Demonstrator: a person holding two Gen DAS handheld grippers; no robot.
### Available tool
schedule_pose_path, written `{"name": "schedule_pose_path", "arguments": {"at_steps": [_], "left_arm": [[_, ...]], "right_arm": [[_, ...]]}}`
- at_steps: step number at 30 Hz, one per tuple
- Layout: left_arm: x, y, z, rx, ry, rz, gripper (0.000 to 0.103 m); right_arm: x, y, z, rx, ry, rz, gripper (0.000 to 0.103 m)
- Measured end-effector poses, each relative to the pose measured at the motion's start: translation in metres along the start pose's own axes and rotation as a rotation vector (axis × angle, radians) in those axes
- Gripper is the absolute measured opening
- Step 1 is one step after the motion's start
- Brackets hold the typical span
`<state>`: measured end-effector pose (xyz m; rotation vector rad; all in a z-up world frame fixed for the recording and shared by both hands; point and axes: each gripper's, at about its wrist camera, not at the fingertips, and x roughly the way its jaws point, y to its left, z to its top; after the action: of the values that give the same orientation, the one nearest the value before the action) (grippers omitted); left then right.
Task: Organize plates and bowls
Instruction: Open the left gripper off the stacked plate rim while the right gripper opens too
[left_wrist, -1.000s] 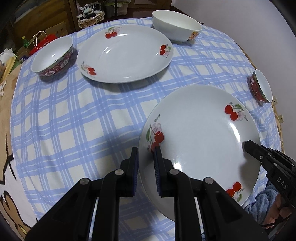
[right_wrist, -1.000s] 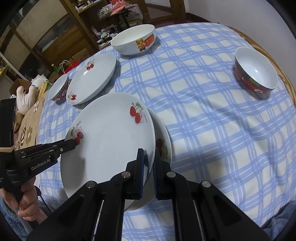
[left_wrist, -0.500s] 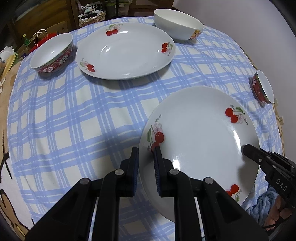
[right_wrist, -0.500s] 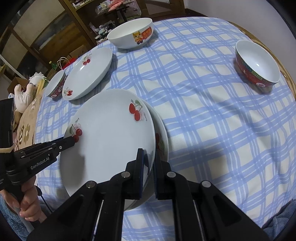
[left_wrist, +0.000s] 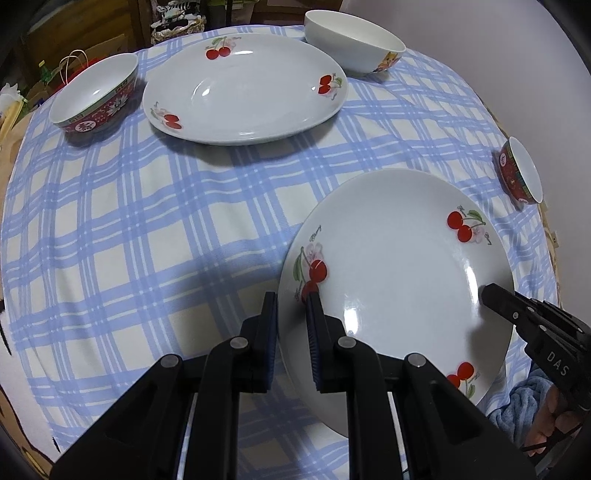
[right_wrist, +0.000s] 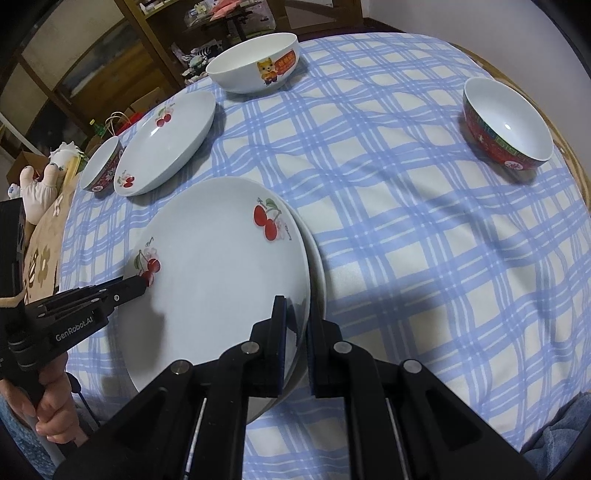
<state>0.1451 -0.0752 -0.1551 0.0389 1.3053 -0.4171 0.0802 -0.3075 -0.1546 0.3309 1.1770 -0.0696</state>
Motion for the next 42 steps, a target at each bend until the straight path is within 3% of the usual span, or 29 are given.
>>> {"name": "schedule_pose_path", "arguments": {"at_steps": [10,23,33,37,42], "left_arm": [[-0.004,-0.004,-0.001,0.045,-0.019,0.035,0.015],[-0.007,0.001,0.0,0.026,-0.022,0.026,0.015],[-0.011,0.007,-0.005,0.004,-0.027,0.002,0.016],[-0.014,0.007,-0.006,-0.001,-0.037,0.005,0.017],[-0.013,0.0,-0.007,0.019,-0.033,0.028,0.016]], "right_arm": [[0.001,-0.002,-0.002,0.018,-0.01,0.002,0.01],[0.0,-0.002,-0.003,0.015,-0.015,0.003,0.01],[-0.005,0.003,-0.006,0.002,-0.02,-0.033,0.01],[-0.009,0.007,-0.007,-0.041,-0.039,-0.108,0.01],[-0.008,0.012,-0.006,-0.05,-0.028,-0.086,0.01]]}}
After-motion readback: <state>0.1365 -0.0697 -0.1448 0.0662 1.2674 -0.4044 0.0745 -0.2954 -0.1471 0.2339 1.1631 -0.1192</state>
